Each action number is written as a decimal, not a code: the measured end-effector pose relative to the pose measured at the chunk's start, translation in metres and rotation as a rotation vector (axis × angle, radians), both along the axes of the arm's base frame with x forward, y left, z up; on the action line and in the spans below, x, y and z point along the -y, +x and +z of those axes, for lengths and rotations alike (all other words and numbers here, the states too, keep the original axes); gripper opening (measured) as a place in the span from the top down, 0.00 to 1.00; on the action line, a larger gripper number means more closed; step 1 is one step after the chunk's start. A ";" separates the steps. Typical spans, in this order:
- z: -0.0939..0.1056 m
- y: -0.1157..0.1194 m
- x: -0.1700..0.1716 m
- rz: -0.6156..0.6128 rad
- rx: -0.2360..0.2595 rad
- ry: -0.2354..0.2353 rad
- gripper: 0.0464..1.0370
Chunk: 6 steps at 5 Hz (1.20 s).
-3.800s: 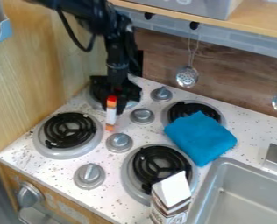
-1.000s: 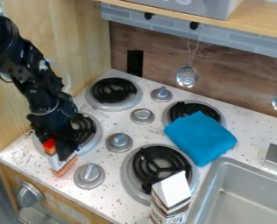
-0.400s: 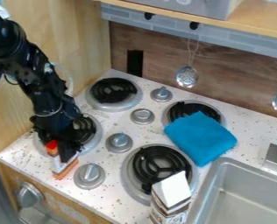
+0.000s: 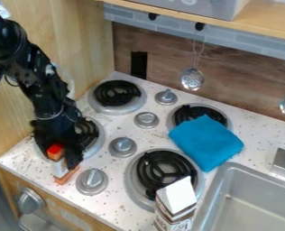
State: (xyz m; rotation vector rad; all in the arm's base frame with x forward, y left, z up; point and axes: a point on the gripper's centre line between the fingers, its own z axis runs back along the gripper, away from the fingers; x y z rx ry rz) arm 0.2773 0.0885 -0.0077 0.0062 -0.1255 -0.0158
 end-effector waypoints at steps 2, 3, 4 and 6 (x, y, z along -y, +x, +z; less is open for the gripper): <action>0.048 -0.001 0.008 0.002 0.019 -0.058 0.03; 0.074 0.000 0.003 0.033 0.027 -0.104 0.03; 0.120 0.003 0.001 0.035 0.062 -0.142 0.03; 0.161 -0.017 -0.016 0.110 0.075 0.011 0.03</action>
